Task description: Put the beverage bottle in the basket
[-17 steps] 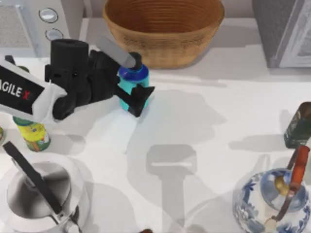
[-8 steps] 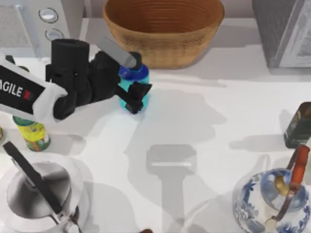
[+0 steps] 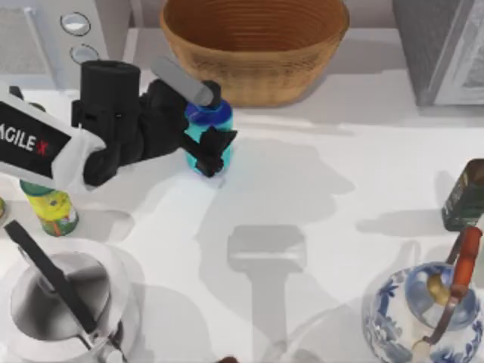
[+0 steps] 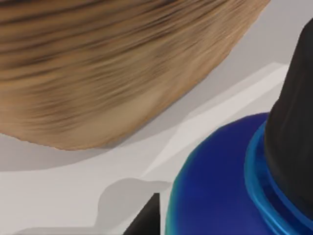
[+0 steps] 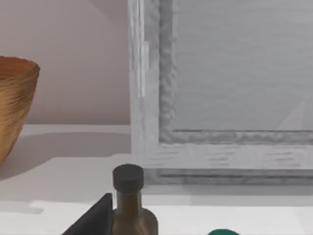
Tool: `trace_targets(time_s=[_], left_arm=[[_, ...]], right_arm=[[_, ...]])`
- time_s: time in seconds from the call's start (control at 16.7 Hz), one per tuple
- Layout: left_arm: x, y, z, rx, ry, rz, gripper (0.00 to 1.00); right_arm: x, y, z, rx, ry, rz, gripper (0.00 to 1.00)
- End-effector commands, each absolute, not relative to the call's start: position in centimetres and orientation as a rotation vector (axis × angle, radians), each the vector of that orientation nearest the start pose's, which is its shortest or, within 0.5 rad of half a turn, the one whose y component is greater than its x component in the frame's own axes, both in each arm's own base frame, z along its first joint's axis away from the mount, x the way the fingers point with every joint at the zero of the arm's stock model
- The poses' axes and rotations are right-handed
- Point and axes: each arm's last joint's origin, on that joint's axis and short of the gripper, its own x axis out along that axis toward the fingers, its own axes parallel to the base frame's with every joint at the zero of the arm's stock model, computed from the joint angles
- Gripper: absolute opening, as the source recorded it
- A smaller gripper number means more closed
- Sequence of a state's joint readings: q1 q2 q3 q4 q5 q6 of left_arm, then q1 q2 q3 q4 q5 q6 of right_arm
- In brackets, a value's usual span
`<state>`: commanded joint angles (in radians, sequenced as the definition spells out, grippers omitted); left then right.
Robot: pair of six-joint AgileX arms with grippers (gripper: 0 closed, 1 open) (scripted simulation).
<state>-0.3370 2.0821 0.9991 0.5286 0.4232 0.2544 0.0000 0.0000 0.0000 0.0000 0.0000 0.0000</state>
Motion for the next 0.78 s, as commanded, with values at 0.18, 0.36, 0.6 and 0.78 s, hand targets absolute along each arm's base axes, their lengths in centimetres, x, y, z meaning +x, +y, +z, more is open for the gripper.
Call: trace_targets(time_s=[0.18, 0.36, 0.6, 0.78], left_arm=[[37.8, -14.3, 9.1, 0.2, 0.471, -0.788, 0.0], [37.8, -14.3, 9.1, 0.2, 0.471, -0.788, 0.0], [37.6, -13.2, 10.1, 0.191, 0.479, -0.774, 0.0], [36.1, -10.8, 12.3, 0.187, 0.502, -0.772, 0.0]], right_arm=[[10.6, -0.1, 16.0, 0.0, 0.0, 0.0, 1.0], [10.6, -0.1, 16.0, 0.0, 0.0, 0.0, 1.0], [10.6, -0.1, 16.0, 0.0, 0.0, 0.0, 1.0], [10.6, -0.1, 16.0, 0.0, 0.0, 0.0, 1.0]])
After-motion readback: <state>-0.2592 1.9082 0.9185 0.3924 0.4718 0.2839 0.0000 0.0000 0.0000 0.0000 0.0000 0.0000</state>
